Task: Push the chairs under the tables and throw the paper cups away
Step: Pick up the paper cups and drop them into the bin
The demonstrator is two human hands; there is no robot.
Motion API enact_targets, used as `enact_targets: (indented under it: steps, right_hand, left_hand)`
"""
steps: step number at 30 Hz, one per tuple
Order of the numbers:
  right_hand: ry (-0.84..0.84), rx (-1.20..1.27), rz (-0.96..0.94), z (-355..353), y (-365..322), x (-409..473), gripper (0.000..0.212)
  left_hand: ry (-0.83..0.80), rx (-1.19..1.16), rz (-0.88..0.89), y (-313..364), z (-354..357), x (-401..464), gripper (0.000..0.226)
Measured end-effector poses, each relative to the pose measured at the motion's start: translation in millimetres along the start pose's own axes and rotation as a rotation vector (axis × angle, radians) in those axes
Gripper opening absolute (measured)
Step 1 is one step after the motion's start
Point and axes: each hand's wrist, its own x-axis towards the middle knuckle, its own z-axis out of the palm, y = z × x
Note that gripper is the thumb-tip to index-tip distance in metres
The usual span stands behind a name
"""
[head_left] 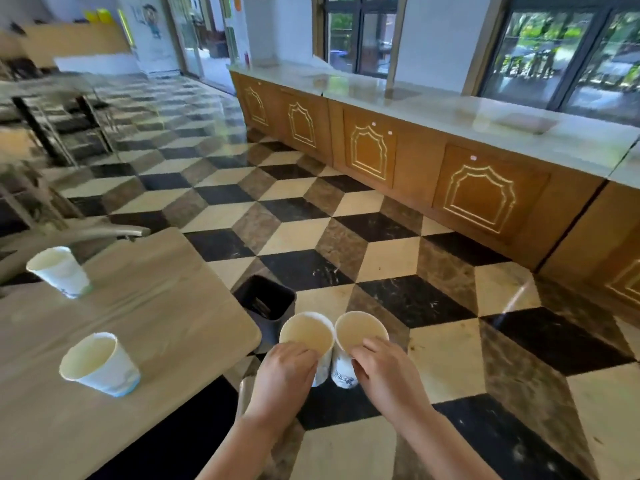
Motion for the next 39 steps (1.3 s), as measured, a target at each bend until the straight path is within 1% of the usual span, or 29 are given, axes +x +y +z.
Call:
enact_targets:
  steps: [2, 3, 5, 8, 13, 20, 26, 31, 35, 37, 39]
  right_hand:
    - [-0.036, 0.014, -0.046, 1, 18, 21, 0.018]
    - [-0.050, 0.016, -0.066, 3, 26, 32, 0.017]
    - [-0.070, 0.025, -0.103, 9, 37, 53, 0.020]
    - [-0.085, 0.071, -0.155, 20, 53, 88, 0.026]
    - [-0.142, 0.075, -0.215, 56, 74, 153, 0.021]
    - [-0.240, 0.093, -0.246, 119, 98, 271, 0.020]
    - [-0.283, 0.145, -0.305, 179, 105, 377, 0.029]
    - [-0.345, 0.147, -0.285, 243, 118, 427, 0.030]
    - [-0.366, 0.176, -0.290, 296, 130, 465, 0.034]
    - [-0.370, 0.200, -0.294, 324, 137, 481, 0.033]
    - [-0.380, 0.221, -0.283, 356, 143, 495, 0.030]
  left_hand:
    - [0.003, 0.018, -0.059, 2, 8, 17, 0.018]
    - [0.013, 0.029, -0.088, 0, 12, 24, 0.018]
    - [0.019, 0.042, -0.136, -6, 18, 36, 0.009]
    - [-0.006, 0.057, -0.222, -22, 27, 56, 0.026]
    - [0.017, 0.081, -0.286, -68, 46, 95, 0.030]
    - [0.004, 0.054, -0.392, -167, 68, 176, 0.030]
    - [-0.026, 0.091, -0.490, -273, 91, 246, 0.028]
    - [-0.026, 0.089, -0.594, -338, 122, 275, 0.021]
    - [-0.070, 0.099, -0.692, -391, 162, 286, 0.014]
    - [-0.079, 0.108, -0.754, -416, 183, 292, 0.015]
    - [-0.069, 0.109, -0.783, -438, 202, 298, 0.011]
